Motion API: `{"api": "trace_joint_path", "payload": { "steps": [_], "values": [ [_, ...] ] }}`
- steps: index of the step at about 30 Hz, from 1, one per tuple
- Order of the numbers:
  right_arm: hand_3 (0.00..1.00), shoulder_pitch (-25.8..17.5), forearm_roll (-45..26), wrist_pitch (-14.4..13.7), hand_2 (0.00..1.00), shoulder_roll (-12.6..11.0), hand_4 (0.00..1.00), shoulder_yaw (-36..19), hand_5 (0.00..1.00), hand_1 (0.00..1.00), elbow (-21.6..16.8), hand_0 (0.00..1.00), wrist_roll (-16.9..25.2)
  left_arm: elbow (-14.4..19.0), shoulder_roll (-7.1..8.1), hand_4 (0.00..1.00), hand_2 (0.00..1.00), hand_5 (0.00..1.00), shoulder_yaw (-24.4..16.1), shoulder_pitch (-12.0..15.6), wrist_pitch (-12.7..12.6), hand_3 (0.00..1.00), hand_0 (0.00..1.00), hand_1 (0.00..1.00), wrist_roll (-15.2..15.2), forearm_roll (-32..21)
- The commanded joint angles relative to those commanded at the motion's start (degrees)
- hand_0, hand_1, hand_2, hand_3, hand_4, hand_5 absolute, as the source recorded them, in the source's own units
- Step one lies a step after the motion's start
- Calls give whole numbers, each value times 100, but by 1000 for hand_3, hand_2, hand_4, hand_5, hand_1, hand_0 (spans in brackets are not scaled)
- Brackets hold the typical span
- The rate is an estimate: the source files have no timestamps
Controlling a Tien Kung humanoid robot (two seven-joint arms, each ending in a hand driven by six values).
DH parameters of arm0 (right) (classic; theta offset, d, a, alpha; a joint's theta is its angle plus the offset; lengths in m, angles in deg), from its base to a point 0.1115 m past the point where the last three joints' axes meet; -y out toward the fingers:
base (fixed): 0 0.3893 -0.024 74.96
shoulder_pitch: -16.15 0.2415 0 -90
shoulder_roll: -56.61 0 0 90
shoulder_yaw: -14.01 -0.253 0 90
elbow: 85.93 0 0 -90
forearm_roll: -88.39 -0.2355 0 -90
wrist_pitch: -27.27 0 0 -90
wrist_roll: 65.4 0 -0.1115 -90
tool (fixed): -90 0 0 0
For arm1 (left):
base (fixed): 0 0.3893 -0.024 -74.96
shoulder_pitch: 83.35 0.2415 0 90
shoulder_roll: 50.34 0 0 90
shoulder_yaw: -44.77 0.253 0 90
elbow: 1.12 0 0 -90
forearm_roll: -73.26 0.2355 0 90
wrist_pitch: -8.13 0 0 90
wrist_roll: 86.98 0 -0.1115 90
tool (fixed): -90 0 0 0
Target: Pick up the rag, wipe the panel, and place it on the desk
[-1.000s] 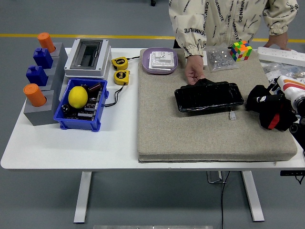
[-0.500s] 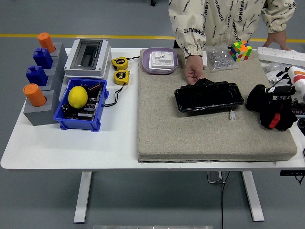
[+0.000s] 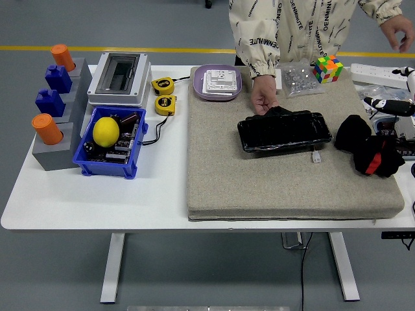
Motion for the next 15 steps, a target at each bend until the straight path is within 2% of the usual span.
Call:
{"api": "trace_joint_path", "payload": {
  "steps": [2,7,8,9,13,15],
  "values": [
    [842,-65,-52,-44,843,-30,998,-90,594,746,-120,763,100,0,-1,613,682,508,3,-4,0,573,635,658,0,2],
    [842,-350,-350,135,843,-118,998,-461,594,746,-446,763,785,0,-2,613,682,508,24,-9,-1,573,635,658,0,-4],
    [801,-407,-424,165,825,-137,998,-526,587,744,-495,761,899,-2,-2,613,682,508,28,-6,0,572,635,658,-1,-5],
    [801,-474,-524,209,825,-162,998,-607,587,744,-549,761,1044,-5,-3,613,682,508,30,-2,-1,572,635,658,-1,-5],
    [801,-628,-795,317,825,-250,998,-797,587,744,-666,761,1339,-7,-5,613,682,508,36,8,-1,572,635,658,-1,-4],
    [768,-687,-929,385,800,-291,998,-857,584,726,-719,750,1438,-3,-6,612,682,509,42,3,-1,573,635,658,0,-4]
  ]
}}
